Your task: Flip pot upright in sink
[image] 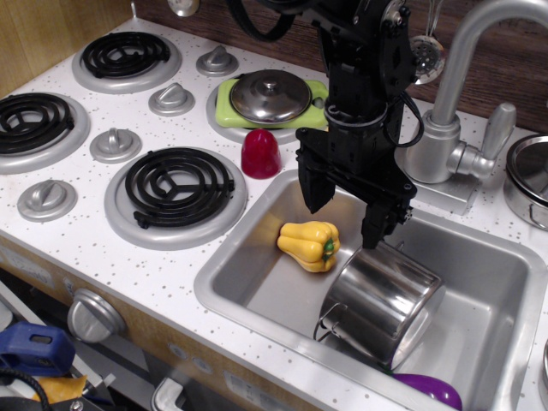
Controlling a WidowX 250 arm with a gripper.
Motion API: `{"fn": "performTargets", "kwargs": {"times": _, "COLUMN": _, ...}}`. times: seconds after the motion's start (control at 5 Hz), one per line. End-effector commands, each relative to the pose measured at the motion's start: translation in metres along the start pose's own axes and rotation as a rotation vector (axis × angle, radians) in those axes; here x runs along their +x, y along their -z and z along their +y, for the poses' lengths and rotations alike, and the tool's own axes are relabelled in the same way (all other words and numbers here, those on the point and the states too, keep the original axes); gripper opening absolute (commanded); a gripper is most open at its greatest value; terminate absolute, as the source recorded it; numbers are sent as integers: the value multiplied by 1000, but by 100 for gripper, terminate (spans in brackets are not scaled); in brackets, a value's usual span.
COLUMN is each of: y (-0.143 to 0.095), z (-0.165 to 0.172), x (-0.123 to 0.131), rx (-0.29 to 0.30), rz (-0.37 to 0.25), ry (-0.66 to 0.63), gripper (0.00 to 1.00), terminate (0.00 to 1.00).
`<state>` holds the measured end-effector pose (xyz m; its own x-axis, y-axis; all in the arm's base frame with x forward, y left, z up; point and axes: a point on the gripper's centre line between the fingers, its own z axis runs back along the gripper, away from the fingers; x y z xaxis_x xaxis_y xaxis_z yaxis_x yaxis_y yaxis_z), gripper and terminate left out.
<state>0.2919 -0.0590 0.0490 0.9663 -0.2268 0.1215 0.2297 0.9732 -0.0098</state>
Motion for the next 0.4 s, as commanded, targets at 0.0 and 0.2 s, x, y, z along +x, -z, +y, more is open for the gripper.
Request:
{"fn": "performTargets", "kwargs": {"times": 0.0, "y": 0, "z": 0, "x": 0, "rx": 0, "rz": 0, "ry": 0, "gripper": 100, "terminate": 0}}
{"fn": "performTargets", "kwargs": {"times": 0.2, "y": 3, "z": -6, "x": 4, "rx": -139, "rz": -26, "ry": -18, "gripper": 100, "terminate": 0}}
